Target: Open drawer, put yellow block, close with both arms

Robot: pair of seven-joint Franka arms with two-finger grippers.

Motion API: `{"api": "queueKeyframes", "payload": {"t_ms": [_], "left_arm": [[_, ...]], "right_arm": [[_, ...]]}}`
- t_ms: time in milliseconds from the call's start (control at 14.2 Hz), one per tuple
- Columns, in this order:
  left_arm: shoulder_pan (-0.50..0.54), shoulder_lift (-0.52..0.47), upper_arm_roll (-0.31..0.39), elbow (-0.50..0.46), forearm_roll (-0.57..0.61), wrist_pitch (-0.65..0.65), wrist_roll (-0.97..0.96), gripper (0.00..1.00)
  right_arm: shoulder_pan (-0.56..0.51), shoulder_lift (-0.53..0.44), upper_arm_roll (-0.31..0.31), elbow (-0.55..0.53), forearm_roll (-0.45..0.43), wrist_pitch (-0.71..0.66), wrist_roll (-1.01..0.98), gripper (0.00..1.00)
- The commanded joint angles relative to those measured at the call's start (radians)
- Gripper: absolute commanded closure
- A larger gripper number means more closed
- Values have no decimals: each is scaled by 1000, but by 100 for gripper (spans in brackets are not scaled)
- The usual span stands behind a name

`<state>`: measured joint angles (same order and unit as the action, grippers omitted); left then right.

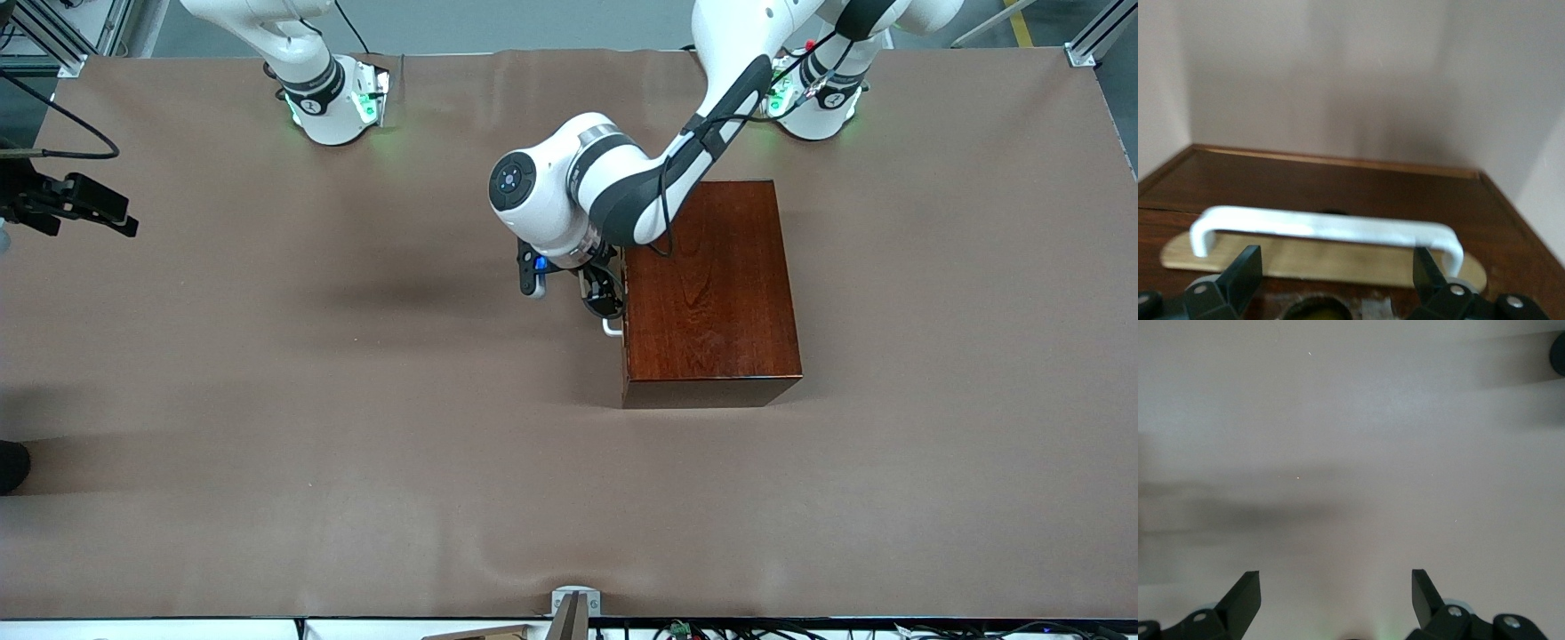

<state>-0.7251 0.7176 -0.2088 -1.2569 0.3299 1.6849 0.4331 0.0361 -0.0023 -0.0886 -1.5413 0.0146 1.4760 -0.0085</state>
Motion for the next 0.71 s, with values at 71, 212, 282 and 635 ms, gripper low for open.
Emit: {"api": "queueKeyframes", "payload": {"t_ms": [71, 212, 282, 635], "left_arm": [[-5, -122, -21, -2, 14, 61, -352, 0], [13, -217, -6, -4, -40, 39, -558, 0], [45, -266, 8, -7, -79, -3, -620, 0], [295, -457, 9, -21, -95, -168, -655, 0]], "right_arm": [[-21, -12, 1, -2, -8, 9, 18, 0], [-21, -22, 1, 4, -44, 9, 25, 0], [-22, -22, 0, 4, -54, 10, 24, 0], [-28, -24, 1, 1, -74, 47, 16, 0]]}}
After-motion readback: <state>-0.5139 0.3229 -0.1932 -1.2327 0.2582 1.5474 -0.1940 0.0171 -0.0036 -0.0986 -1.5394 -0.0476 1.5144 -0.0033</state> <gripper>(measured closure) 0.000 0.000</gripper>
